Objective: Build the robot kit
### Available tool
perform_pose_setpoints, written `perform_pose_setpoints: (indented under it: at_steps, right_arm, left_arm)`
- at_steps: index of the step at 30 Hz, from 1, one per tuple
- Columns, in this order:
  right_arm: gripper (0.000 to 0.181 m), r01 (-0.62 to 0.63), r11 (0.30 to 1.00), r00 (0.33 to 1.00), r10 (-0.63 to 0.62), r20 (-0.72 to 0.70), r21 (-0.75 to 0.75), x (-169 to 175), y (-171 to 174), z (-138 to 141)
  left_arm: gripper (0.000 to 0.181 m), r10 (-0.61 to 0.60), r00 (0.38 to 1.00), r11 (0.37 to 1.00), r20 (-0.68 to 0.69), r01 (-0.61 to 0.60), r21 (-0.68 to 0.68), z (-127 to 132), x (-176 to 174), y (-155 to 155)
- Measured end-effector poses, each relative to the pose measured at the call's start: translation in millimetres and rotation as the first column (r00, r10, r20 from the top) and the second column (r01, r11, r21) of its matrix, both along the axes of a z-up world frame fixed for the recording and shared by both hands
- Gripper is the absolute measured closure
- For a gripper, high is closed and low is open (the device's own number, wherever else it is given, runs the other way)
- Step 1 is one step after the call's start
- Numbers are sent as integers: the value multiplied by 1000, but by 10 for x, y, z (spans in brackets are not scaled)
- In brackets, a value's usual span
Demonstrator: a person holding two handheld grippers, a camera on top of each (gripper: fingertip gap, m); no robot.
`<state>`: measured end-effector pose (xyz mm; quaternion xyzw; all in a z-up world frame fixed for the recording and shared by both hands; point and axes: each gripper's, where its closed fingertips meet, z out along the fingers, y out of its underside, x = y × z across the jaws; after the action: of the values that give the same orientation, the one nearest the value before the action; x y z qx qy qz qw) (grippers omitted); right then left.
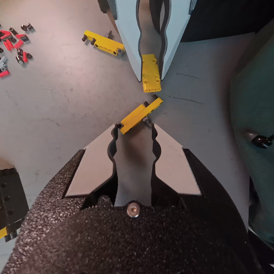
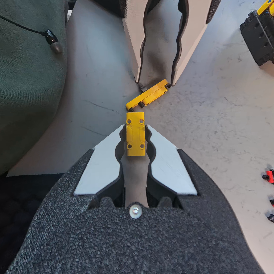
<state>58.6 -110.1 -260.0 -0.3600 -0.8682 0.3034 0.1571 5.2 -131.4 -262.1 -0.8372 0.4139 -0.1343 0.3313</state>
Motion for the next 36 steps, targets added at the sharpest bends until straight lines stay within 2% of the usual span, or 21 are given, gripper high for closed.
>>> perform_pose_setpoints:
  at_steps: [1,5,6,8,10,12,18,21,23,25,27,30,32,34,36]
  right_arm:
    - [157,-6,1000,1000,6,13,7,9,14,-17]
    - [157,-43,999,997,40,68,34,6,73,-69]
    - [157,-52,998,996,50,78,31,5,69,-64]
    - [157,-67,997,994,64,90,30,8,50,-52]
    - [157,-64,997,994,59,94,47,13,61,-65]
    - [157,-45,998,995,41,95,38,20,67,-66]
    - [157,14,1000,998,-14,57,-10,2,37,-39]
    - [157,14,993,999,-19,-36,-114,-61,-28,152]
    - [157,3,961,990,-42,-133,-278,-113,-92,445]
    - [157,-42,891,978,-57,-202,-452,-107,-157,748]
    - [157,-80,813,971,-67,-229,-577,-80,-187,938]
    - [157,-117,722,973,-56,-226,-682,-44,-227,1039]
    - [157,-144,677,974,-34,-226,-722,-22,-269,1073]
    - [157,-151,659,976,-21,-218,-737,-10,-273,1069]
    - [157,-116,671,979,-48,-200,-732,-25,-206,1016]
  left_arm:
    - [138,-12,1000,1000,-2,12,5,-13,17,29]
    - [136,-132,991,991,-32,132,3,-18,70,134]
    - [141,-149,987,989,-54,150,9,-18,59,182]
    - [139,-176,981,984,-87,178,23,0,48,256]
    - [135,-199,978,979,-61,201,33,68,94,264]
    - [136,-192,981,980,-34,194,51,125,113,273]
    - [136,-156,988,986,-18,157,62,31,102,235]
    - [136,-173,984,980,36,168,110,179,146,202]
    - [141,-198,975,966,101,177,187,386,208,181]
    - [145,-248,956,927,155,188,324,659,288,150]
    - [148,-291,941,881,170,195,430,891,344,108]
    - [155,-349,921,835,174,221,504,1117,447,34]
    - [165,-387,906,823,171,256,508,1157,529,-5]
    - [167,-402,901,823,165,276,497,1147,571,-1]
    - [168,-377,914,848,154,273,455,1086,548,57]
